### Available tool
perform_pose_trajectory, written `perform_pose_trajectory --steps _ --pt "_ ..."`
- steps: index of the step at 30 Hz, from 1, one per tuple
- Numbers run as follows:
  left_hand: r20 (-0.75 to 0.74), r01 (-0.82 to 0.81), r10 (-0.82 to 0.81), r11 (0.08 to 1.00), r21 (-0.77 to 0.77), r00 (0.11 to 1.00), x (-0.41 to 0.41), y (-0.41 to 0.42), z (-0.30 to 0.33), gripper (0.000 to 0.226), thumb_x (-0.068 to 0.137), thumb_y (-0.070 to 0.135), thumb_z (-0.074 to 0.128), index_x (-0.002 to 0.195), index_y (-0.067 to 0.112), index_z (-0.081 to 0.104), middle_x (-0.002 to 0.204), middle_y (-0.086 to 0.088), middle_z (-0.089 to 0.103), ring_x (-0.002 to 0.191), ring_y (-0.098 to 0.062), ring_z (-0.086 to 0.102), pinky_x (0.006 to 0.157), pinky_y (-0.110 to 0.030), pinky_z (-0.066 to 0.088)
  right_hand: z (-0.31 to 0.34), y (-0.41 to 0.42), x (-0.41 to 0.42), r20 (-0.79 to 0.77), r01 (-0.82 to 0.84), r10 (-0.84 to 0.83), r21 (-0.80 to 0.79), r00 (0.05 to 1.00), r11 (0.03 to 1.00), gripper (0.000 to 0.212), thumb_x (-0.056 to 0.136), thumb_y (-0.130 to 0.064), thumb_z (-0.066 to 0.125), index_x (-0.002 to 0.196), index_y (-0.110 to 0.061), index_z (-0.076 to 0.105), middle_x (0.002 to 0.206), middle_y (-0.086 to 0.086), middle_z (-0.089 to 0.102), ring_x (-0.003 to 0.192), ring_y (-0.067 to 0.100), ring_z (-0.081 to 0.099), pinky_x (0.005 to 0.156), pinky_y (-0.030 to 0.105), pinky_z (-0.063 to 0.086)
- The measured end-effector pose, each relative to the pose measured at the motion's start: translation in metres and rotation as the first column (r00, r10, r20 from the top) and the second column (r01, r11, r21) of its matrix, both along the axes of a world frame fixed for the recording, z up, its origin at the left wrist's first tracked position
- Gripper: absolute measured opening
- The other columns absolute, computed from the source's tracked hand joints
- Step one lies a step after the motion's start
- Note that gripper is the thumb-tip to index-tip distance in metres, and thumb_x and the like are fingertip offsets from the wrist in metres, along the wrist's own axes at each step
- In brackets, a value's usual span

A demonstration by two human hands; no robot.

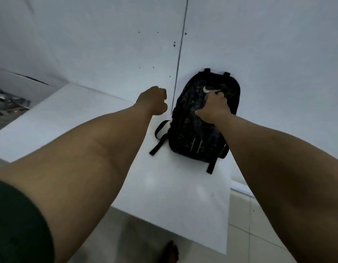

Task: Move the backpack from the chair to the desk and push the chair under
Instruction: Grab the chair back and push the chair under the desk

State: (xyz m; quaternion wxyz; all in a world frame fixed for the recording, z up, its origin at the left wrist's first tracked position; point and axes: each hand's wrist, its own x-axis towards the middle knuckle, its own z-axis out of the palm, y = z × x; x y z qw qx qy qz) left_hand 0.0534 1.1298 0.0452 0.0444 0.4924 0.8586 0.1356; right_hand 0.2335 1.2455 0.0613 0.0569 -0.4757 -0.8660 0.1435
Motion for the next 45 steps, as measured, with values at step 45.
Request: perform_pose_trajectory --steps 45 --pt "-0.024 -0.118 0.117 0.991 -0.063 0.993 0.104 -0.548 0.004 0.032 0.088 0.021 0.056 0.119 0.023 0.062 0.122 -0.003 0.054 0.113 -0.025 0.055 0.081 -0.032 0.041 -0.029 -0.533 0.064 0.074 -0.224 0.229 -0.072 0.970 0.972 0.049 0.089 -0.028 0.059 0.133 -0.012 0.044 0.133 0.011 0.048 0.119 0.032 0.052 0.095 0.041 0.042"
